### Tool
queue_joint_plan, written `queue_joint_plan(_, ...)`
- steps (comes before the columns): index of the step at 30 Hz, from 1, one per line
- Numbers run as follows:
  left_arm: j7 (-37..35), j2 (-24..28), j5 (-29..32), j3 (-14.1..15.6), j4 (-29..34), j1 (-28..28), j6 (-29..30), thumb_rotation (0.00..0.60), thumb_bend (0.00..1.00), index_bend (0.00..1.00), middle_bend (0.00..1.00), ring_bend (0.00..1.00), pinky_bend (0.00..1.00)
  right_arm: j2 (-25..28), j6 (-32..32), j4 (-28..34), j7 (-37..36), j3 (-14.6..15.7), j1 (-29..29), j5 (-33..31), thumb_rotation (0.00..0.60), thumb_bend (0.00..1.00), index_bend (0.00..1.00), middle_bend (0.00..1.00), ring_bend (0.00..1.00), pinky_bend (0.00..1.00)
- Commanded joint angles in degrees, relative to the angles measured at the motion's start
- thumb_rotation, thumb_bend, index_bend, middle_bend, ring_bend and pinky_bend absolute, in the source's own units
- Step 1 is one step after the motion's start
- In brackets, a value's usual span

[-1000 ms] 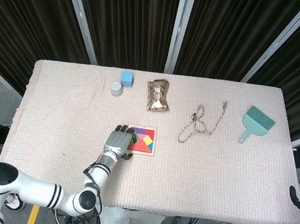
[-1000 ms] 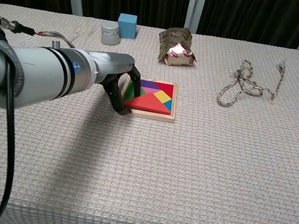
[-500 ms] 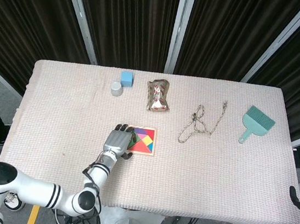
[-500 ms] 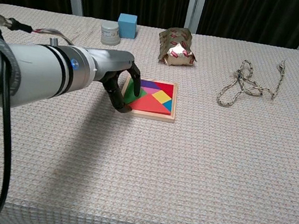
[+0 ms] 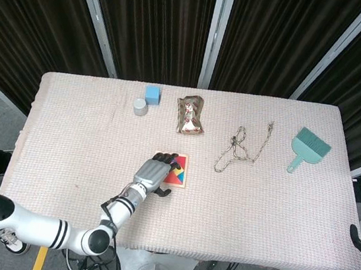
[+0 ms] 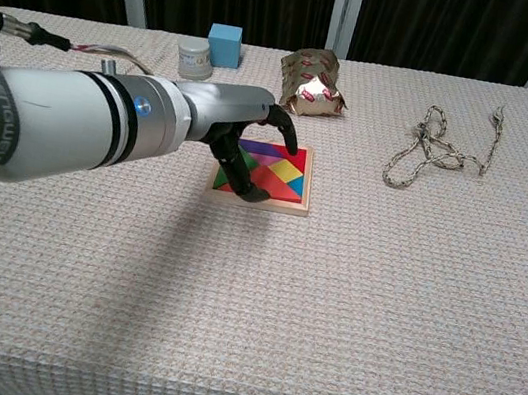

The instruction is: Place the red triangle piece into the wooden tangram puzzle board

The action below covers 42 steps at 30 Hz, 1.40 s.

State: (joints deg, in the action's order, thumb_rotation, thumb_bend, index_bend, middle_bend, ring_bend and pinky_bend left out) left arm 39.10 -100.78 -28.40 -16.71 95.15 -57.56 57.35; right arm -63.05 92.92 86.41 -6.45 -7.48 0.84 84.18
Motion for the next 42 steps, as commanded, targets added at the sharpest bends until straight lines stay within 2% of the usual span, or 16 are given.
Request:
queue_joint_plan(1, -0.68, 1.03, 1.14, 1.08, -0.79, -1.09, -2.64, 0.6, 0.28, 0.2, 0.0, 0.0, 0.0, -0.04, -0.09, -0.2, -0.18, 0.0, 0.04, -0.1, 0.6, 0.23, 0.0, 0.0, 0.0, 0.0)
queue_joint_plan(10, 0.37, 1.21, 4.46, 2.53, -1.15, -2.92, -1.6, 0.6, 0.28, 0.24, 0.0, 0.0, 0.0, -0.19, -0.22, -0.71, -0.49, 0.06, 0.02, -0.05, 0.6, 0.23, 0.0, 0.0, 0.0, 0.0)
queue_joint_plan(18, 0.79, 2.27, 5.89, 3.35, 0.19, -3.4, 0.71, 0.6, 0.28, 0.31, 0.0, 0.0, 0.0, -0.33, -0.42, -0.47, -0.03, 0.17, -0.12, 0.13, 0.6, 0.23, 0.0, 0.0, 0.0, 0.0)
queue_joint_plan(24, -0.73, 4.5, 4.68, 2.74, 2.93, -2.7, 2.16, 0.6, 0.28, 0.31, 0.0, 0.0, 0.0, -0.32, -0.29, -0.23, 0.17, 0.17, -0.12, 0.27, 0.6, 0.23, 0.0, 0.0, 0.0, 0.0)
queue_joint_plan(27, -2.79, 8.13, -0.21, 3.42, 7.06, 0.16, 6.68, 0.6, 0.28, 0.28, 0.0, 0.0, 0.0, -0.39, -0.57, -0.24, 0.18, 0.37, -0.16, 0.36, 0.6, 0.23, 0.0, 0.0, 0.0, 0.0)
queue_joint_plan(28, -3.67, 9.51, -2.5, 4.07, 8.41, 1.54, 8.53, 0.6, 0.27, 0.27, 0.0, 0.0, 0.0, -0.43, -0.74, -0.26, 0.21, 0.43, -0.21, 0.36, 0.6, 0.23, 0.0, 0.0, 0.0, 0.0)
queue_joint_plan(31, -6.87, 14.4, -13.17, 8.5, 11.56, 7.52, 16.19, 0.6, 0.25, 0.24, 0.01, 0.0, 0.0, -0.69, -1.35, -0.23, 0.51, 0.69, -0.49, 0.55, 0.6, 0.23, 0.0, 0.0, 0.0, 0.0)
queue_joint_plan(35, -14.2, 20.6, -32.21, 18.59, 8.67, 17.05, 25.46, 0.6, 0.2, 0.21, 0.01, 0.0, 0.0, -1.35, -2.4, -0.16, 1.47, 1.19, -1.17, 1.25, 0.6, 0.23, 0.0, 0.0, 0.0, 0.0)
queue_joint_plan(38, -20.93, 24.47, -39.12, 23.76, 5.64, 23.14, 29.25, 0.6, 0.13, 0.19, 0.01, 0.0, 0.0, -1.77, -3.11, 0.46, 2.68, 1.54, -1.68, 1.74, 0.6, 0.23, 0.0, 0.0, 0.0, 0.0)
queue_joint_plan(42, -26.52, 28.55, -43.38, 27.66, 2.77, 29.14, 32.07, 0.6, 0.07, 0.19, 0.02, 0.0, 0.0, -1.91, -3.72, 1.89, 4.82, 1.8, -2.35, 2.46, 0.6, 0.23, 0.0, 0.0, 0.0, 0.0)
